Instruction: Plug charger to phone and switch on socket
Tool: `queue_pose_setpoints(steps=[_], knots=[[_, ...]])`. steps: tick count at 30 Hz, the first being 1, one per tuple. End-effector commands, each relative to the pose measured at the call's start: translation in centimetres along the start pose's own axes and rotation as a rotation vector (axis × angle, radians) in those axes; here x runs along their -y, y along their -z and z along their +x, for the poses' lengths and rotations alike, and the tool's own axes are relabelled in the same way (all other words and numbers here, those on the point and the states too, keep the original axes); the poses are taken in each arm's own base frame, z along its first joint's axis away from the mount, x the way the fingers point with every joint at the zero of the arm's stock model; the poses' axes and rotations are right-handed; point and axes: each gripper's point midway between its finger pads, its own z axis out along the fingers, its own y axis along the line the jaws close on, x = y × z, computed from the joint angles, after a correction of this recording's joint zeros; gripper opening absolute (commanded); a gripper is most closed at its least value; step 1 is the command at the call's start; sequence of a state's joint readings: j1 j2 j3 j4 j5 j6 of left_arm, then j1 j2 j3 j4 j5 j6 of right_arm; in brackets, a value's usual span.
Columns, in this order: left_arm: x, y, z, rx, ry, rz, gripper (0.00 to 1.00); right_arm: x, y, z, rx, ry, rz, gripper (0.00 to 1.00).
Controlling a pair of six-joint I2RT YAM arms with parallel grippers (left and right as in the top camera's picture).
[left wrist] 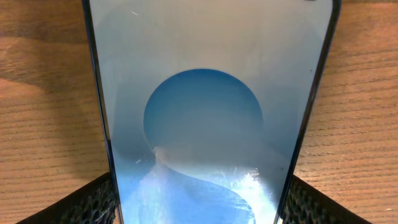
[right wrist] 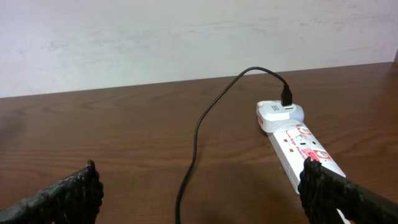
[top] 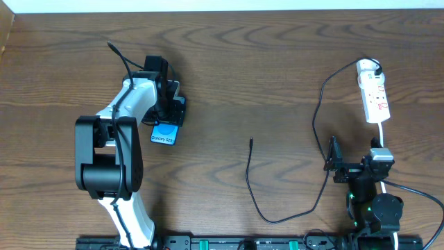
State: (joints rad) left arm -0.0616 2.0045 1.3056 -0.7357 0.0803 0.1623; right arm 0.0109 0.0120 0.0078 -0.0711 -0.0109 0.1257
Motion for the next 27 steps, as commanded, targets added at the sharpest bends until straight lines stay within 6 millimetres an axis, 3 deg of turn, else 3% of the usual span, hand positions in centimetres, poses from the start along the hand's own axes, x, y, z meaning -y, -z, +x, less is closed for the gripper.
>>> queue_pose_setpoints(steps=[1,12,19,27], knots=[[1.38,-1.87,1.86,-0.07,-0.007,0.077,0.78,-0.14,0.02,0.1,-0.001,-0.008,-0.005,0.99],[1.38,-1.87,1.87,-0.071,-0.007,0.077,0.72,-0.14,0.02,0.1,-0.001,-0.007,-0.005,0.99],[1.39,-1.87,1.94,-0.074,-0.007,0.077,0.62,-0.14,0.02,0.1,-0.001,-0.007,-0.005,0.99],[1.4,-1.86,2.04,-0.078,-0.006,0.078,0.35,-0.14,0.02,0.1,-0.001,-0.008,-0.005,0.99]])
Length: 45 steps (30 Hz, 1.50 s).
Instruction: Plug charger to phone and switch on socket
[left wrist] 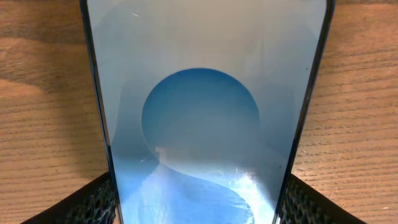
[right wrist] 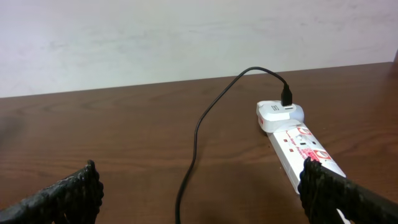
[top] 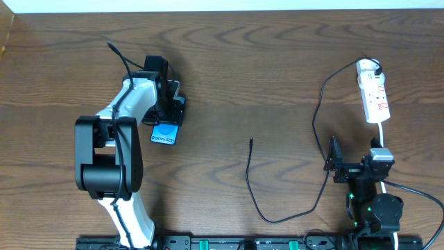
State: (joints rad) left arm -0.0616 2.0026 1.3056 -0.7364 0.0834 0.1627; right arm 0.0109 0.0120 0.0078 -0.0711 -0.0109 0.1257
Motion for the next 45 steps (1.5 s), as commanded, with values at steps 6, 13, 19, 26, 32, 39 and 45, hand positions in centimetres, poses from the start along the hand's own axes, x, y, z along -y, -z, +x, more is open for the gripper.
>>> queue_pose_setpoints(steps=[6,13,19,26,32,39,45], knots=[[1.3,-1.9,2.1,-0.08,-0.006,0.074,0.08,-0.1,0.0,0.1,-0.001,-0.008,-0.005,0.99],[1.3,-1.9,2.4,-0.094,-0.005,0.072,0.07,-0.1,0.0,0.1,-0.001,-0.008,-0.005,0.99],[1.3,-1.8,2.3,-0.093,-0.005,0.073,0.07,-0.1,0.0,0.1,-0.001,-0.008,-0.005,0.99],[1.2,-0.8,1.5,-0.073,-0.006,0.07,0.07,-0.1,0.0,0.1,-0.001,-0.008,-0.005,0.99],[1.2,0.1,0.3,-0.039,-0.008,0.067,0.08,-0.1,0.0,0.1,-0.001,-0.008,-0.005,0.99],[1.1,1.0,-0.4,-0.026,-0.008,0.066,0.08,-0.1,0.0,0.1,-0.001,-0.008,-0.005,0.99],[1.2,1.8,-0.7,-0.017,-0.007,0.069,0.07,-0.1,0.0,0.1,-0.001,-0.008,-0.005,0.99]])
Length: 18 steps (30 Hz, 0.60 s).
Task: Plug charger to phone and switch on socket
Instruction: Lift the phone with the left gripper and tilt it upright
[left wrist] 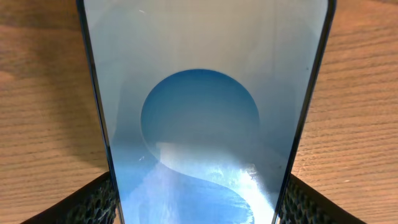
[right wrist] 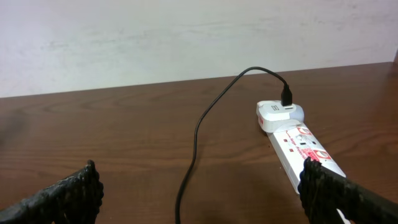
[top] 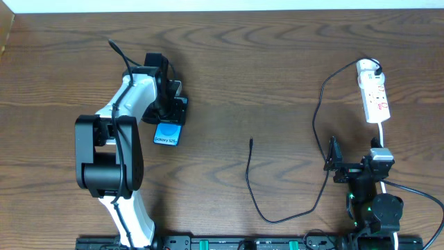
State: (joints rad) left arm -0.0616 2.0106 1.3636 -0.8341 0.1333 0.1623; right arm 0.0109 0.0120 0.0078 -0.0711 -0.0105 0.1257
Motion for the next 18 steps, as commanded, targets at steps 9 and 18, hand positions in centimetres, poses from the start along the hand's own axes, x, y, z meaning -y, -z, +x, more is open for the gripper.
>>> queue_pose_setpoints(steps=[9,18], knots=[[1.2,4.4,-2.2,0.134,-0.01,0.049,0.07,-0.1,0.0,0.1,-0.001,-0.007,-0.005,0.99],[2.6,7.6,-2.2,0.208,-0.023,0.11,0.08,-0.1,0.0,0.1,-0.001,-0.008,-0.005,0.99]])
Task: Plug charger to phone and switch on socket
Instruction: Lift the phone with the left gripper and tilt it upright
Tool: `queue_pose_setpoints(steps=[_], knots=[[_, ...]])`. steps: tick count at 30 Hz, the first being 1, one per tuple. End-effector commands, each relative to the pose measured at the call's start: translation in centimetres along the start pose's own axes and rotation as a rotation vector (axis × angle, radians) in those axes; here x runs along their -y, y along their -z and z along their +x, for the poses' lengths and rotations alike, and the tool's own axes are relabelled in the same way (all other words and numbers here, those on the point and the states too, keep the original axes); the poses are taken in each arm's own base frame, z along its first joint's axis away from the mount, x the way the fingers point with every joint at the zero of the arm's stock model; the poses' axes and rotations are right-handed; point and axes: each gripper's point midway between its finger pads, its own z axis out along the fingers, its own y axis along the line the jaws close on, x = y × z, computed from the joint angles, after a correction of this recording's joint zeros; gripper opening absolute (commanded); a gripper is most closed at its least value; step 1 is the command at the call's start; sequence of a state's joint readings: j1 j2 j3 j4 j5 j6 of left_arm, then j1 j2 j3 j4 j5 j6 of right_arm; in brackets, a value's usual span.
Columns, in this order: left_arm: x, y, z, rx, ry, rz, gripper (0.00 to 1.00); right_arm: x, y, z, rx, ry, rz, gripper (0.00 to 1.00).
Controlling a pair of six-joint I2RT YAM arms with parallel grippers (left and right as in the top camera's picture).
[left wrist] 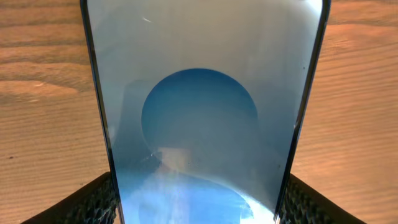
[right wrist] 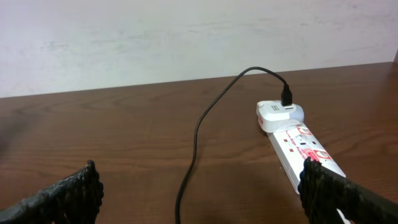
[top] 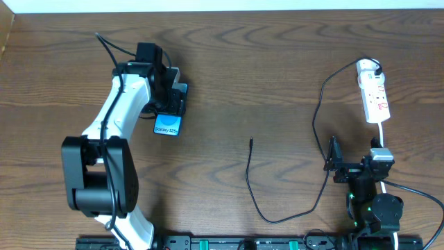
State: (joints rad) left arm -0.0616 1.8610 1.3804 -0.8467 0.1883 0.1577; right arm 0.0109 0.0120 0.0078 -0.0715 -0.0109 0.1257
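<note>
My left gripper (top: 170, 105) is shut on the phone (top: 167, 126), a blue-screened handset at the table's left. In the left wrist view the phone (left wrist: 199, 112) fills the frame between my two fingers (left wrist: 93, 199), with fine, blurred wood grain beneath it, as if it is held off the table. The charger cable's free plug (top: 250, 141) lies mid-table. Its cord (top: 316, 118) runs to the adapter (right wrist: 280, 115) in the white power strip (top: 374, 97). My right gripper (right wrist: 199, 199) is open and empty, short of the power strip (right wrist: 308, 152).
The black cord (right wrist: 196, 137) loops across the wood between the free plug and the strip, passing in front of my right gripper. A pale wall stands behind the table's far edge. A rail with green parts runs along the near edge (top: 229, 243).
My left arm has changed its pose and the phone in its gripper sits slightly farther back. The wood under the phone now looks finer and more distant. The right arm and cable are unchanged.
At the first two moments my left gripper was shut on the phone at the table's left, unmoving. Then the phone had shifted slightly right. Now the arm stands differently and the phone looks raised. The right gripper stayed open by the strip throughout.
</note>
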Motion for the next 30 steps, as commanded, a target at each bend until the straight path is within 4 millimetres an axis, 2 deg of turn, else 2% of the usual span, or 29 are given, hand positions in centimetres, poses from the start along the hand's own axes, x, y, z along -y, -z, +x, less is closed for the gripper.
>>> queue_pose_setpoints(steps=[1,6,11,16,17,20,25,30], knots=[[2.3,1.9,-1.0,0.055,-0.008,0.117,0.07,-0.1,0.0,0.1,0.0,-0.008,-0.005,0.99],[6.3,2.9,-1.5,0.073,0.035,0.36,0.08,-0.1,0.0,0.1,0.0,-0.008,-0.005,0.99],[9.3,4.5,-2.2,0.071,0.154,0.565,0.07,-0.1,0.0,0.1,0.0,-0.007,-0.005,0.99],[12.5,7.2,-3.1,0.038,0.279,0.816,0.08,-0.1,0.0,0.1,0.0,-0.008,-0.005,0.99],[13.4,8.3,-3.3,0.004,0.336,0.902,0.08,-0.1,0.0,0.1,0.0,-0.008,-0.005,0.99],[14.2,9.4,-3.3,-0.083,0.472,0.983,0.07,-0.1,0.0,0.1,0.0,-0.008,-0.005,0.99],[14.7,10.0,-3.3,-0.259,0.752,1.014,0.07,-0.1,0.0,0.1,0.0,-0.007,-0.005,0.99],[15.2,11.0,-3.3,-0.338,0.828,1.064,0.07,-0.1,0.0,0.1,0.0,-0.008,-0.005,0.99]])
